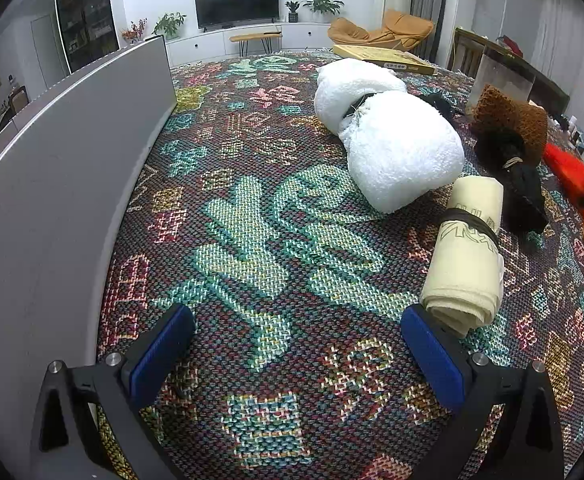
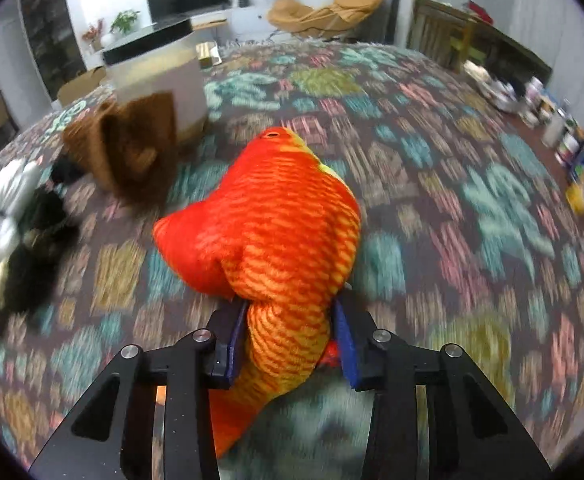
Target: Organize soft objects
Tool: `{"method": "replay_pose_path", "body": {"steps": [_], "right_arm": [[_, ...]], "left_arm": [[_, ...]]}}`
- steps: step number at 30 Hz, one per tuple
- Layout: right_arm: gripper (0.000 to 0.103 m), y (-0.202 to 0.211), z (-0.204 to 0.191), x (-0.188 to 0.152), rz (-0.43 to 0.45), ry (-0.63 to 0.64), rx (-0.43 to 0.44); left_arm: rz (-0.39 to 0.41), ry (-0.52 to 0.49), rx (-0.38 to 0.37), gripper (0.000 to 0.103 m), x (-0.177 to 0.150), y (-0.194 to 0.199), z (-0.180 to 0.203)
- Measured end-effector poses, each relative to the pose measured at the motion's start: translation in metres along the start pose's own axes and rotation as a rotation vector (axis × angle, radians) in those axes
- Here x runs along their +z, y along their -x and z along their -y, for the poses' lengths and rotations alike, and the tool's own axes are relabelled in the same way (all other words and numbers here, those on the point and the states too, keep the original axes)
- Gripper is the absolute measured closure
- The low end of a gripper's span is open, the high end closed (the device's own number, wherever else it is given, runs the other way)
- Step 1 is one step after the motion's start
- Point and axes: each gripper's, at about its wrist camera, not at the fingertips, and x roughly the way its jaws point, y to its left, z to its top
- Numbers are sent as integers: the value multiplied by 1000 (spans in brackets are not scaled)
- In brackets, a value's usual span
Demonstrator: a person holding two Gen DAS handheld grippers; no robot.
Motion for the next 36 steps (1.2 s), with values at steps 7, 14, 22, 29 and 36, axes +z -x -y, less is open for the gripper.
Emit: {"method": "replay_pose_path", "body": {"steps": [7,14,22,29,36], "right_arm": [[42,-39,13,82,58,4,-13],[26,-1,34,82,149,-117,54],[26,13,17,-16,32,-173,-18],[19,5,3,-48,78,-220,-77],[16,5,-2,-48,74,-191,-108]], "left_arm": [[0,0,0,0,0,0,0],[0,0,0,0,0,0,0],[1,0,0,0,0,0,0],[1,0,0,0,0,0,0],[1,0,0,0,0,0,0]]}}
